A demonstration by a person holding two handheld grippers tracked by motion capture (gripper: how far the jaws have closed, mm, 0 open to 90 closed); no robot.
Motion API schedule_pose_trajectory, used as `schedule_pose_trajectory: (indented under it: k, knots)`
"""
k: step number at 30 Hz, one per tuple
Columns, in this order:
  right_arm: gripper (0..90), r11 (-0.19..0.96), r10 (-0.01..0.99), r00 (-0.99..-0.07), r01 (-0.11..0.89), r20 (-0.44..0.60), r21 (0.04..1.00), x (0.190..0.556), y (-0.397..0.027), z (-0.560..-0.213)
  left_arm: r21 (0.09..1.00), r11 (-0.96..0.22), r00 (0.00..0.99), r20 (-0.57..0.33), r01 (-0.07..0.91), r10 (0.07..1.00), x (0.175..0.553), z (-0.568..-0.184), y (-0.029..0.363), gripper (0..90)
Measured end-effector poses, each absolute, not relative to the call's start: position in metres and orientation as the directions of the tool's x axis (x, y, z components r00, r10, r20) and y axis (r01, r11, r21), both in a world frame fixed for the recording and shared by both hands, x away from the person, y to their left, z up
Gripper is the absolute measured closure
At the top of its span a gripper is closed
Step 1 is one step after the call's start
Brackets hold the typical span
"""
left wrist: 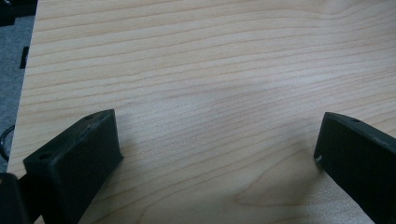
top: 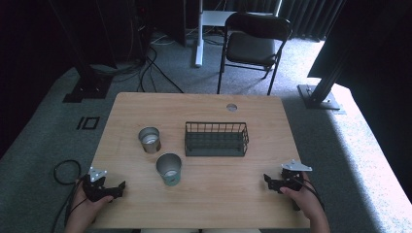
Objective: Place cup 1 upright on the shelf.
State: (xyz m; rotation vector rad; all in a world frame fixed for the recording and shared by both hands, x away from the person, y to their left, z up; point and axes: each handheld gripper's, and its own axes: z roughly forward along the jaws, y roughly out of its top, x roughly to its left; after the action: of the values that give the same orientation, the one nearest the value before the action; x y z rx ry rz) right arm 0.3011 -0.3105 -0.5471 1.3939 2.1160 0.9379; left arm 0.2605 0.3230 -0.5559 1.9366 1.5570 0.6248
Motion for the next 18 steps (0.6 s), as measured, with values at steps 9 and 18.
schedule_pose_trajectory:
  k: [9, 18]
  knots:
    - [11.2, 0.297, 0.893, -0.451, 0.589, 0.001, 0.752, 0.304, -0.296, -0.539, 0.686, -0.158, 0.212, 0.006, 0.710, 0.977, 0.261, -0.556, 0.323, 0.8]
    - [11.3, 0.317, 0.863, -0.505, 0.560, 0.012, 0.766, 0.308, -0.278, -0.533, 0.686, -0.158, 0.212, 0.006, 0.710, 0.977, 0.261, -0.556, 0.323, 0.8]
